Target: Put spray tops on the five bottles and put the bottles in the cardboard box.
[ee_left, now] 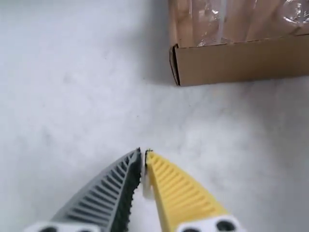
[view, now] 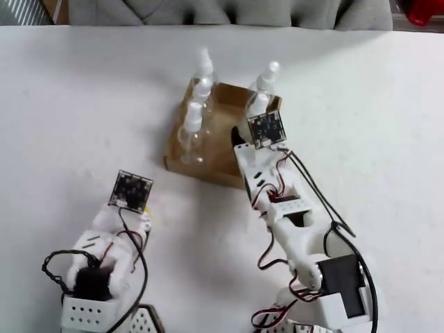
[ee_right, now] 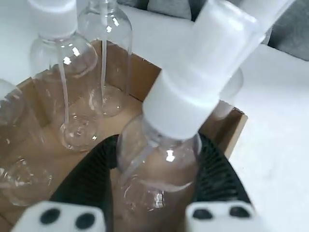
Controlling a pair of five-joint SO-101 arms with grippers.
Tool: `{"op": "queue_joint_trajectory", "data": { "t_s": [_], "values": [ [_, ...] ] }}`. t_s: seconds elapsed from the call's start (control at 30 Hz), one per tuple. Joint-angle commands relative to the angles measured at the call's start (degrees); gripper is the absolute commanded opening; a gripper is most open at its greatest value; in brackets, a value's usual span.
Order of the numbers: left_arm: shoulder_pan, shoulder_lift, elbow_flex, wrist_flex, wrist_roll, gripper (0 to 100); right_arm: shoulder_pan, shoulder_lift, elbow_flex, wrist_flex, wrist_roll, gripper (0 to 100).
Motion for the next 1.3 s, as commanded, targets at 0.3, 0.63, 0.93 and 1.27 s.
{"op": "queue_joint_trajectory", "data": {
  "t_s": [0.3, 0.63, 0.93, 1.27],
  "values": [
    [-0.4, -0.22, 0.0, 0.26, -0.53, 2, -2.15, -0.04, 0.18, -0.31, 0.53, 2.2],
    [-0.4, -0.22, 0.0, 0.26, -0.53, 2, -2.15, 0.04, 0.26, -0.04, 0.53, 15.1],
    [-0.4, -0.22, 0.0, 0.26, -0.53, 2, -2.15, 0.04, 0.26, 0.04, 0.53, 17.0],
    [-0.48, -0.22, 0.0, 0.26, -0.53, 2, -3.82, 0.04, 0.35, 0.04, 0.62, 17.0]
  ]
}}
